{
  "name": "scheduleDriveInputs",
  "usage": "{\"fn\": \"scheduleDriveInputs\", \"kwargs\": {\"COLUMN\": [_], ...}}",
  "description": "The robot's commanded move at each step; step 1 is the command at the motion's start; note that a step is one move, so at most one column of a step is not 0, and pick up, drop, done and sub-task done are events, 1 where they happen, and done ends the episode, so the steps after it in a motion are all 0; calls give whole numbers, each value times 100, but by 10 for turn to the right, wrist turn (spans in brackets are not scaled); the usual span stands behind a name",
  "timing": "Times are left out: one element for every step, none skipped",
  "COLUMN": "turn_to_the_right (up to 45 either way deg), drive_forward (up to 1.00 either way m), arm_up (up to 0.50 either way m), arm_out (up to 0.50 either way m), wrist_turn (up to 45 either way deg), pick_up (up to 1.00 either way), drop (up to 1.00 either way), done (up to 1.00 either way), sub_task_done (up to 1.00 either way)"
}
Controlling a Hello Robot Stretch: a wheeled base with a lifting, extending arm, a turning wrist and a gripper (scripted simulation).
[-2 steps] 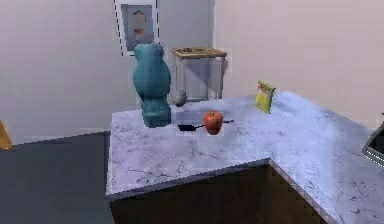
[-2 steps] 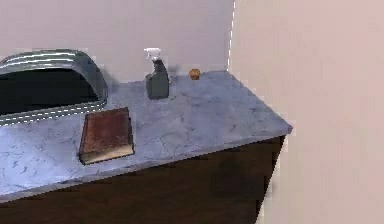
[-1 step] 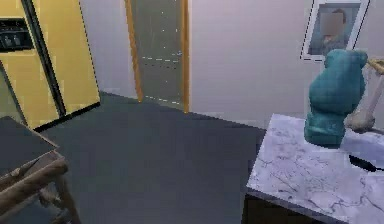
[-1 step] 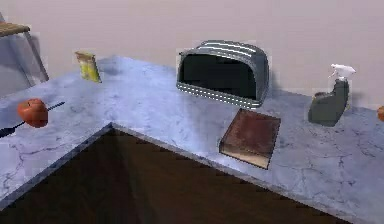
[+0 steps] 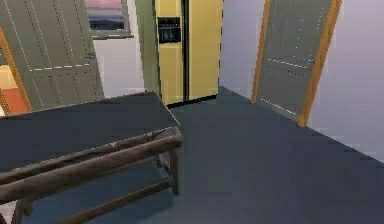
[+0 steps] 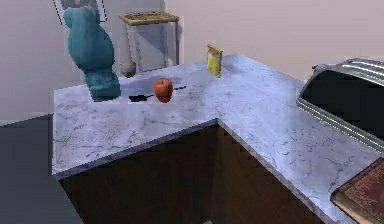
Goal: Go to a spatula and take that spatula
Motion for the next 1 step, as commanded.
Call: {"fn": "scheduleDriveInputs", "kwargs": {"turn_to_the_right": [-30], "drive_forward": [0], "arm_up": [0], "arm_out": [0], "wrist_turn": [0], "pick_up": [0], "drop": [0], "done": [0], "sub_task_done": [0]}}
